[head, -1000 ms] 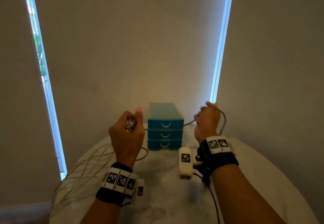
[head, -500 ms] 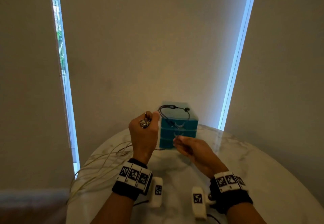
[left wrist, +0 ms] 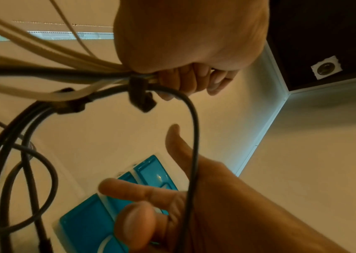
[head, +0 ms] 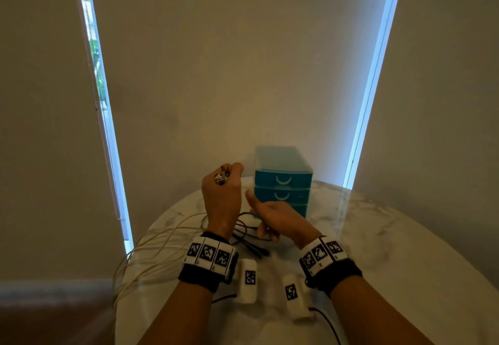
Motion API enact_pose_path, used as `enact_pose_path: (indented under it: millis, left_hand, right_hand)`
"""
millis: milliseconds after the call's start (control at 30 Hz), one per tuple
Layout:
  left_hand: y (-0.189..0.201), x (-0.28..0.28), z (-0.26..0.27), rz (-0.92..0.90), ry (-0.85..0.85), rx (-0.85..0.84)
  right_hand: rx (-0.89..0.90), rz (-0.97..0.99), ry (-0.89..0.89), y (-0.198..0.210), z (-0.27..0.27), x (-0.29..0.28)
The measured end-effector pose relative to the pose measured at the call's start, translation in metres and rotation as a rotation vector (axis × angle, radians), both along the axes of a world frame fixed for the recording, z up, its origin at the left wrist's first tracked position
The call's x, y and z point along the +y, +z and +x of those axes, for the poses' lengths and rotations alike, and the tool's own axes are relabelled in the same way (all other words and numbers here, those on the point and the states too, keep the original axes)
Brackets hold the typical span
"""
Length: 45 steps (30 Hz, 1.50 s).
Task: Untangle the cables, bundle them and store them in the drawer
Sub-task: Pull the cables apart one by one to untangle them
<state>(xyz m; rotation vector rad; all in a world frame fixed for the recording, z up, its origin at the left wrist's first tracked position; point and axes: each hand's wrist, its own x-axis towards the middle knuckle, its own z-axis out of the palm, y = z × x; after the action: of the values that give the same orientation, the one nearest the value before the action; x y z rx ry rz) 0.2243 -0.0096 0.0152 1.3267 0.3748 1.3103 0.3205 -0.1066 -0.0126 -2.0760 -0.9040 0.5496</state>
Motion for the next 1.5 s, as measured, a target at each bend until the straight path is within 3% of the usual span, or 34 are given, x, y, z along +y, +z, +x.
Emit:
enact_pose_path:
  millis: [67, 133, 233, 300, 400, 567, 667, 733, 800, 867, 933, 1000, 1100, 1233, 1367, 1500]
  left_hand:
    - [0.002, -0.001, -0.002, -0.027, -0.003, 0.006]
    - [0.004, -0.002, -0.005, -0.065, -0.012, -0.007]
    - [0.006, 0.003, -0.009, -0.160, -0.012, -0.069]
    - [0.007, 0.009, -0.011, -0.215, 0.014, -0.097]
    - [0.008, 0.016, -0.016, -0.275, 0.039, -0.138]
    - [0.008, 0.023, -0.017, -0.288, 0.043, -0.192]
    - [0.007, 0.023, -0.016, -0.267, 0.023, -0.196]
    - [0.007, 0.022, -0.014, -0.218, 0.026, -0.199]
    - [0.006, 0.018, -0.012, -0.136, 0.051, -0.189]
    - [0.006, 0.011, -0.011, -0.040, 0.083, -0.183]
    - [0.006, 0.005, -0.012, 0.053, 0.115, -0.200]
    - [0.006, 0.002, -0.013, 0.137, 0.155, -0.221]
    - [0.006, 0.004, -0.015, 0.153, 0.197, -0.261]
    - [0.004, 0.010, -0.010, 0.034, 0.138, -0.215]
    - [0.001, 0.016, -0.003, -0.031, 0.042, -0.073]
    - [-0.009, 0.012, 0.009, 0.000, -0.154, 0.241]
  right_hand:
    - [-0.016, -0.100, 0.124, 0.007, -0.004, 0.007]
    - [0.145, -0.141, 0.232, 0.015, -0.009, 0.012]
    - [0.426, -0.069, 0.312, 0.029, -0.015, 0.014]
    - [0.459, -0.019, 0.358, 0.039, -0.011, 0.009]
    - [0.343, -0.157, 0.471, 0.061, 0.002, -0.005]
    - [-0.114, -0.673, 0.506, 0.096, 0.015, -0.019]
    - [-0.163, -0.734, 0.482, 0.117, 0.023, -0.021]
    - [-0.304, -0.740, 0.393, 0.134, 0.026, -0.018]
    - [-0.491, -0.686, 0.311, 0.149, 0.026, -0.011]
    - [-0.552, -0.353, 0.252, 0.158, 0.020, 0.006]
    - [-0.253, 0.233, 0.299, 0.167, 0.004, 0.028]
    - [0.009, 0.540, 0.328, 0.181, -0.011, 0.047]
    - [-0.097, 0.429, 0.231, 0.189, -0.023, 0.059]
    - [-0.209, 0.377, 0.153, 0.147, -0.006, 0.035]
    - [0.164, 0.505, 0.076, 0.074, 0.009, -0.005]
    - [0.481, 0.554, 0.018, -0.012, 0.011, -0.038]
